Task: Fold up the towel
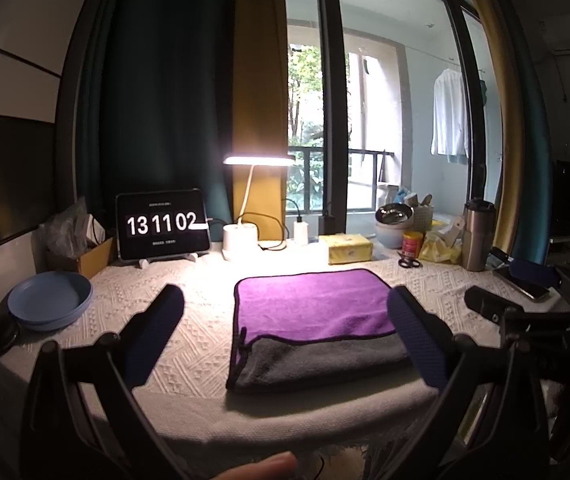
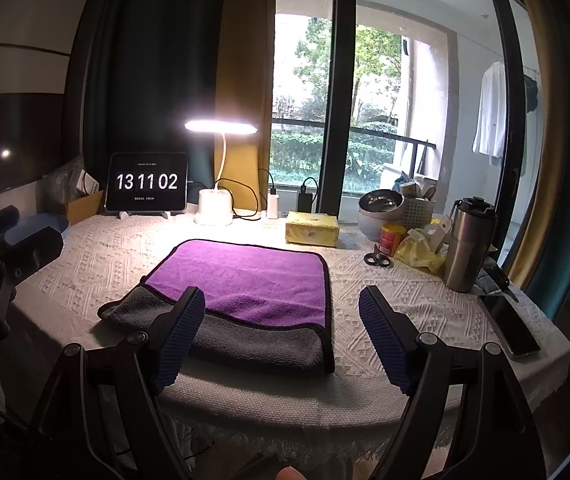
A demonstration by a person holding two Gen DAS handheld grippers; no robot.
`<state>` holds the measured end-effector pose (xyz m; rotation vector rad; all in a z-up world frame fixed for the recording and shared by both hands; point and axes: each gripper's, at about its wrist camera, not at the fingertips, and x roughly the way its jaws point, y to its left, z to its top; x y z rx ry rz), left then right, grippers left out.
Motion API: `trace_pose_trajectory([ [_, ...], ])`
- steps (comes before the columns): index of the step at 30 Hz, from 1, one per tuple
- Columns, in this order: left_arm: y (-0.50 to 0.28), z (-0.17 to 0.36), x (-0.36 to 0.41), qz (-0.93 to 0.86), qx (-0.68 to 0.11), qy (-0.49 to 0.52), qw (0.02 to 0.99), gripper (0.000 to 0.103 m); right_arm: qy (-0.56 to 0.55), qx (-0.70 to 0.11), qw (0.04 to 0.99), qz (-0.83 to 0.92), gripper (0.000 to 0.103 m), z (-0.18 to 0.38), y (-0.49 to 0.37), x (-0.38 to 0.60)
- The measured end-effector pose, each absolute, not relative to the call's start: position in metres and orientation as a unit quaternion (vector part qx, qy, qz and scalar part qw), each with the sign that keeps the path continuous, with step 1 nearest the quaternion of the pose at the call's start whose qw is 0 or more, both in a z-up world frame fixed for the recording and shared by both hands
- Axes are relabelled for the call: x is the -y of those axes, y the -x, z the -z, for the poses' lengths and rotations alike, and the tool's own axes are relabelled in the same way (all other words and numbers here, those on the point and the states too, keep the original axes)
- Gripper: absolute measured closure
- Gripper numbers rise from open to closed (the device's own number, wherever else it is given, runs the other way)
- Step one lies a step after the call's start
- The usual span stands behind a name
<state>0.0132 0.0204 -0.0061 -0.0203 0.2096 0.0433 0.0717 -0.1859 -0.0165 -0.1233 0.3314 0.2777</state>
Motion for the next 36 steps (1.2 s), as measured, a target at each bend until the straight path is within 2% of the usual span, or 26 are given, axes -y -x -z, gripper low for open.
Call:
trace_pose_trajectory([
  [36,-0.0177,0.0071,-0.0247,-0.030,-0.116,0.018,0.993,0.001,0.059,-0.167,0.974,-0.142,0.021,0.0149,-0.0765,0.1841],
])
